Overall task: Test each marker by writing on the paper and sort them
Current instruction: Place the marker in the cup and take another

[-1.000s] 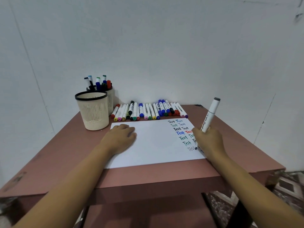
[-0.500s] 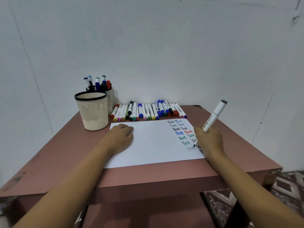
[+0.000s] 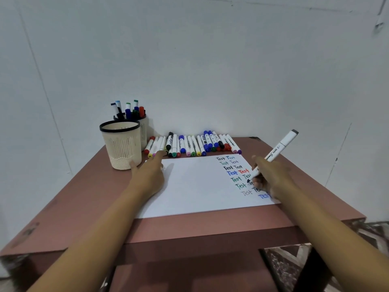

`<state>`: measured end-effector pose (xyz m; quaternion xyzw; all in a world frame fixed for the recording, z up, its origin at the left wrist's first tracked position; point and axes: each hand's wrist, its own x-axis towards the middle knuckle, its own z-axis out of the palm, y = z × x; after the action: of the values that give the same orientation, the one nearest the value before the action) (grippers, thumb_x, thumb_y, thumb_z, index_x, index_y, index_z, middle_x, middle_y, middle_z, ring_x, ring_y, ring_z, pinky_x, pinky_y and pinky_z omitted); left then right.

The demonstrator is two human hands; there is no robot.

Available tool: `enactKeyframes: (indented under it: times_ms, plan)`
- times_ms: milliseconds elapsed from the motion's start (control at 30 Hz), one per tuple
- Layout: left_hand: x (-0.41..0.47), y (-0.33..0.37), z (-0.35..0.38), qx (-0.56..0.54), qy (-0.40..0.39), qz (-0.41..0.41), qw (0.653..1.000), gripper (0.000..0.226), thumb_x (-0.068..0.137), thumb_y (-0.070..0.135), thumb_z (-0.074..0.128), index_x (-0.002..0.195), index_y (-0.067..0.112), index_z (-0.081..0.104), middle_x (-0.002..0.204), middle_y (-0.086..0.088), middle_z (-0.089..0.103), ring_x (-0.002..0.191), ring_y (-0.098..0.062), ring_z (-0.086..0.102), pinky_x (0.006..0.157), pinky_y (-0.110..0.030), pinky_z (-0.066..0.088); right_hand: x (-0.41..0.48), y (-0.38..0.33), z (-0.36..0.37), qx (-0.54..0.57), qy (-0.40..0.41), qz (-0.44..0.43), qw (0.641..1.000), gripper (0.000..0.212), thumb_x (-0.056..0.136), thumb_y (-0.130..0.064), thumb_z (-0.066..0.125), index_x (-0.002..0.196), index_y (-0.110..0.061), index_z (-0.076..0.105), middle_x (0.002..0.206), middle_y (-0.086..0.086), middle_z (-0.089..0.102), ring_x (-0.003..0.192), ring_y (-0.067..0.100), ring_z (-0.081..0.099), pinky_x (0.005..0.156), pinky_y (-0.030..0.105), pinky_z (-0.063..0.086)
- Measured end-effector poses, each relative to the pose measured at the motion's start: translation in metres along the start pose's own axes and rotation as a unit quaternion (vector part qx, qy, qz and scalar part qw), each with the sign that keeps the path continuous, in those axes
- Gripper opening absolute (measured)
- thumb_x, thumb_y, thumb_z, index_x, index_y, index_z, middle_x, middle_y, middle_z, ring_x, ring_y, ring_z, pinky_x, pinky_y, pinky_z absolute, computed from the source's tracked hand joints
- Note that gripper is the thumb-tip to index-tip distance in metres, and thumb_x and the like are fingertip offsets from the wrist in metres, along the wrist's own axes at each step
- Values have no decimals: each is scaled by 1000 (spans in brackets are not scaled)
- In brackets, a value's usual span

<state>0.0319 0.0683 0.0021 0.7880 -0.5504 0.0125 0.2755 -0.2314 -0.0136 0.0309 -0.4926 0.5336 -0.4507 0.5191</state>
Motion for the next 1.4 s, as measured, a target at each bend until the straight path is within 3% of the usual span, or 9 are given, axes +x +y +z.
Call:
enactKeyframes:
  times_ms: [100,200,367,467,600,833,1100,1233,1400]
  plan:
    - [0,2,-2,-34,72,24,997,54,92,0,37,138,28,35,119,4,58,113,-18,51,110,-56,12,-3,-12,5,-20,0,-29,999,31,94,-26,55,71,-6,52,57,10,54,45,16,48,42,22,45]
    - [3,4,-2,-122,81,74,986,48,94,6,44,137,28,41,121,-1,57,106,-14,50,94,-30,34,-8,-28,18,-12,-22,-74,997,31,95,-29,54,72,-8,56,61,6,57,52,14,51,48,24,46]
    - [1,15,-5,-208,34,62,976,43,90,15,59,130,26,47,113,1,51,92,-11,52,79,-20,39,-11,-38,62,-14,-102,-113,988,40,94,-44,53,87,-5,62,50,-5,48,47,9,33,43,20,26]
    - [-2,18,-4,-234,16,60,970,32,89,20,62,116,32,50,101,8,55,84,-4,56,65,-11,41,-12,-35,87,10,-129,-102,986,29,93,-34,58,74,-14,49,54,-2,47,46,10,29,41,17,22]
    - [-3,22,-2,-265,12,84,961,30,87,18,64,103,39,49,95,13,57,80,-3,57,62,-5,40,-9,-22,110,27,-148,-81,985,33,91,-21,60,60,-14,53,47,-3,46,46,10,33,41,17,22]
    - [-3,23,-2,-290,13,116,950,36,86,11,64,97,43,50,95,16,59,82,-2,59,72,-6,43,-4,-14,116,54,-147,-75,985,29,91,-22,60,65,-15,51,53,-1,43,46,9,34,39,17,23]
    - [-4,26,-4,-357,18,129,925,35,85,7,66,104,34,54,97,16,63,87,5,61,80,-13,48,-5,-8,118,49,-235,-63,969,22,90,-29,63,74,-15,58,51,-4,45,44,7,39,41,17,27]
    - [-3,30,-8,-387,0,73,919,9,87,17,65,84,25,65,74,7,66,65,0,62,62,-13,45,-8,-11,117,87,-230,-79,966,35,88,-32,68,62,-18,49,48,-3,44,43,8,39,42,17,27]
    - [-6,33,-11,-429,-69,67,898,17,92,19,57,80,15,68,59,4,56,51,-6,47,51,-19,39,-15,-11,118,76,-218,-110,967,40,89,-44,62,64,-17,47,48,-4,41,42,7,35,41,18,28]
